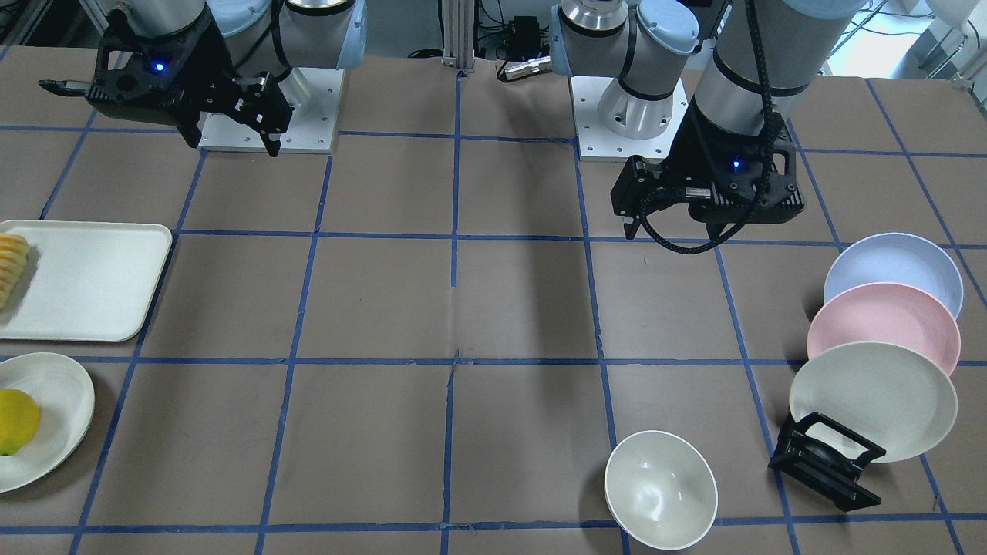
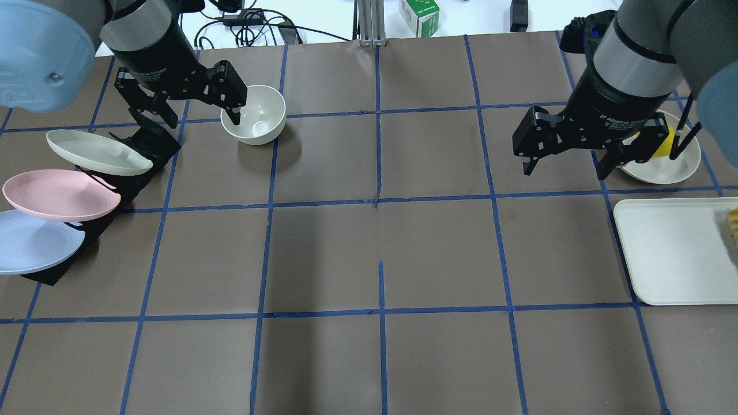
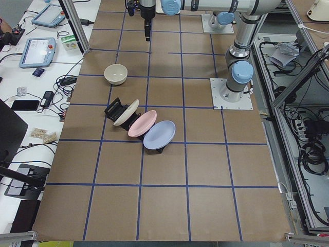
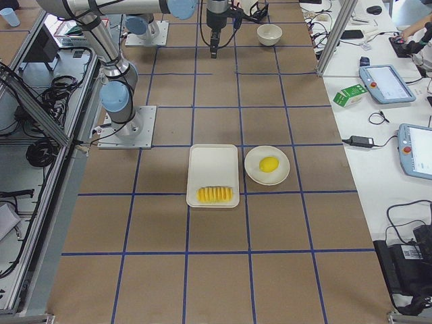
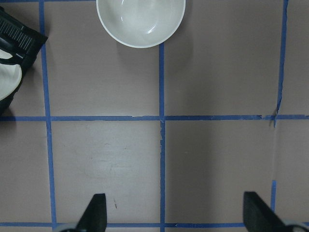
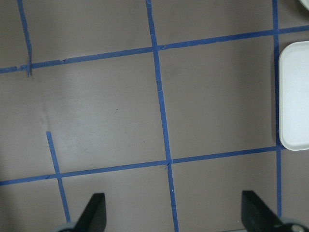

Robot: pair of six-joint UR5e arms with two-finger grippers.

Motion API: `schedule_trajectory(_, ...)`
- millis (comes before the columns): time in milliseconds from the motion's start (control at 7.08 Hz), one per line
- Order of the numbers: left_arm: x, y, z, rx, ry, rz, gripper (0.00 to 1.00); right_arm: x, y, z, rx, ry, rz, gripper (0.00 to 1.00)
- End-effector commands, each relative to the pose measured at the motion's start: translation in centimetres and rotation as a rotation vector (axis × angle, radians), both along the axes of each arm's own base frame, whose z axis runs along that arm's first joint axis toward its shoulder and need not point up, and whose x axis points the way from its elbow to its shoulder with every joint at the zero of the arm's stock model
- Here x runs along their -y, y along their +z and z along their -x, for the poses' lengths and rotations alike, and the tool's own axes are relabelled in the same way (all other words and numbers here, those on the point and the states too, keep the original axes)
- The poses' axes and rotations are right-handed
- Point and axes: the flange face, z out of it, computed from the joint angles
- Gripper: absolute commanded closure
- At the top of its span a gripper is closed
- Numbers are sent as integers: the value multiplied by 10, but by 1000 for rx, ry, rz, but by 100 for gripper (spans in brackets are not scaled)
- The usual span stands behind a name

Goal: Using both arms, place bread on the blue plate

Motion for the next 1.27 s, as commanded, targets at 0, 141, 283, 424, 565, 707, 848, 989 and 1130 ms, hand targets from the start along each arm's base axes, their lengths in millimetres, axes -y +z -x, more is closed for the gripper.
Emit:
schedule_trajectory(0, -2, 6, -17, 0, 27, 13, 0, 0, -2, 0, 2, 8, -1, 0)
schedule_trajectory(141, 1, 11, -52, 17, 45, 18, 0, -1, -2, 0, 4, 8, -1, 0)
schedule_trajectory(283, 4, 14, -106, 53, -10, 16, 0, 0, -2, 0, 2, 8, -3, 0)
schedule_trajectory(424, 5, 23, -165, 60, 31, 27, 0, 0, -2, 0, 2, 9, 3, 0)
schedule_trajectory(565, 0, 22, -213, 56, 119, 25, 0, 3, -3, 2, 1, 11, 3, 0)
schedule_trajectory(707, -9, 15, -245, 59, 187, -1, 0, 7, -7, 9, 1, -3, -7, 0)
schedule_trajectory(848, -17, 11, -288, 58, 269, -6, 0, 25, -23, 36, 3, -53, -45, 0)
schedule_trajectory(989, -26, -1, -337, 49, 356, -25, 0, 35, -26, 86, 15, -68, -48, 0)
schedule_trajectory(1130, -41, -18, -383, 39, 435, -57, 0, 38, -27, 134, 30, 8, -42, 0)
